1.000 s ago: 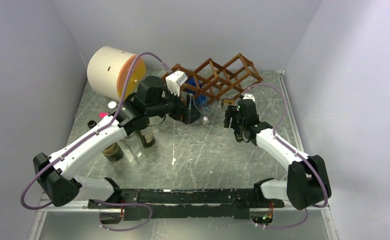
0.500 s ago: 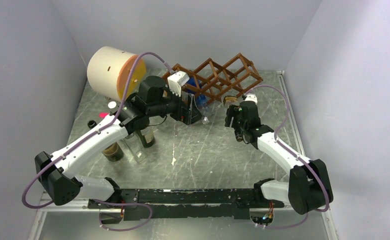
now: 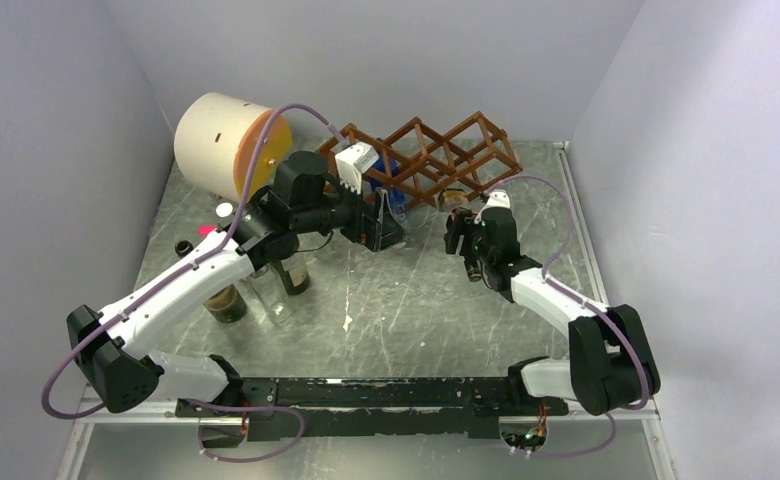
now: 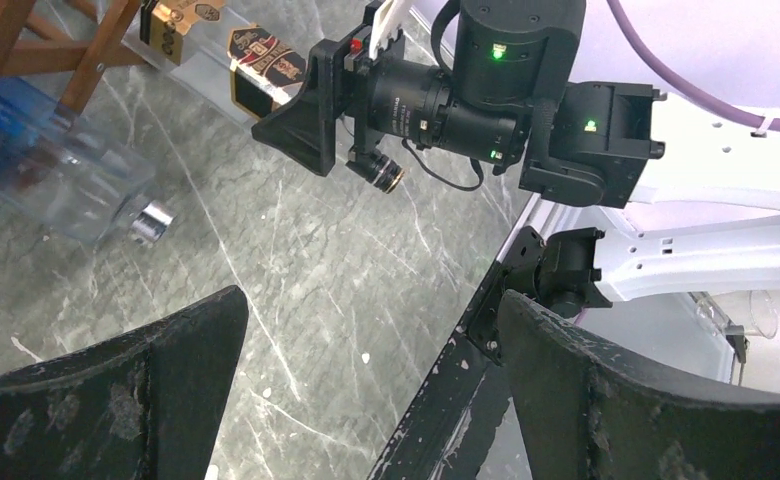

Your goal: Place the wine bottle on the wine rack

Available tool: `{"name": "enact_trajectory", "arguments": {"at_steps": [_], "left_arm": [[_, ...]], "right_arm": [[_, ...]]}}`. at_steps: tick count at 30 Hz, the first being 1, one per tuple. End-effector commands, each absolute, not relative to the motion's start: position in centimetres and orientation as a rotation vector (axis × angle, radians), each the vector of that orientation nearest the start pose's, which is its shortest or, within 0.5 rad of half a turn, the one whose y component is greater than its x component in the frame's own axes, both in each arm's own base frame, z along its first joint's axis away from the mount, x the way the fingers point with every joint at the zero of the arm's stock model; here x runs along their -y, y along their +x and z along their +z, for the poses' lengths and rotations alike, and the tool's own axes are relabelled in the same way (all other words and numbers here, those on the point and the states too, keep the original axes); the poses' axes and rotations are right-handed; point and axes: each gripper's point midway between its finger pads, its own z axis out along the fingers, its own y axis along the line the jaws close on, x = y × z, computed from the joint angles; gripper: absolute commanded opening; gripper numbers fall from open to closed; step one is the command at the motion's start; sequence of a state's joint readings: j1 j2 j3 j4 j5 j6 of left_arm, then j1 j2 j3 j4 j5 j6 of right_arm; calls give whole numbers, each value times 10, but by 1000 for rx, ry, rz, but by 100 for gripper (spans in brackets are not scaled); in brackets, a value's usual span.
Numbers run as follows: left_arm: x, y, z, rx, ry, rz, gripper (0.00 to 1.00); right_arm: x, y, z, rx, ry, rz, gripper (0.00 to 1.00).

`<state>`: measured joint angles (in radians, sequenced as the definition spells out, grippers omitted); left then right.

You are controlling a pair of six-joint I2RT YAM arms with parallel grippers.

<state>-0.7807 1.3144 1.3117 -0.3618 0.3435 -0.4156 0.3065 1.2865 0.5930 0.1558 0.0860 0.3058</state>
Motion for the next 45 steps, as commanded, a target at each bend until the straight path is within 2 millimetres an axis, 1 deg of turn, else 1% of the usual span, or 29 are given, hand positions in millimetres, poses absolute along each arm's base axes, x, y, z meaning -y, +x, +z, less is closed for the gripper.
{"name": "enact_trajectory", "arguments": {"at_steps": [1,4,7,11,20,23,25,30,33,34,36,41,45], "left_arm": [[339,229,335,-1909,634,-1152,99],[340,229,338,-1908,642,-1154,99],[340,229,341,-1900,645,-1153,99],[340,229,344,-1892,647,-1154,99],[339,231,340,-1910,642,-1141,99],[338,232,344,-1905,638,-1129,99],[336,232,348,-1897,633,-1118,99],[329,233,358,-1861,618,-1090,99],[325,233,361,-1849,613,-1079,99],[324,233,362,-1846,613,-1075,99],[323,232,363,-1846,610,-1071,99],[320,232,361,-1855,603,-1060,99],[318,231,360,-1862,601,-1055,99]], "right_arm": [[-148,377,164,-1811,-80,482,0],[-146,380,157,-1823,-53,479,0],[-141,386,156,-1814,10,464,0],[-136,397,159,-1784,97,456,0],[-124,417,167,-1705,276,443,0],[-128,425,172,-1689,294,465,0],[-133,432,167,-1703,287,476,0],[-143,445,165,-1702,267,506,0],[-147,453,160,-1716,267,507,0],[-147,457,161,-1714,267,507,0],[-150,462,156,-1730,269,504,0],[-149,473,144,-1769,301,476,15],[-150,479,136,-1784,288,460,27]]}}
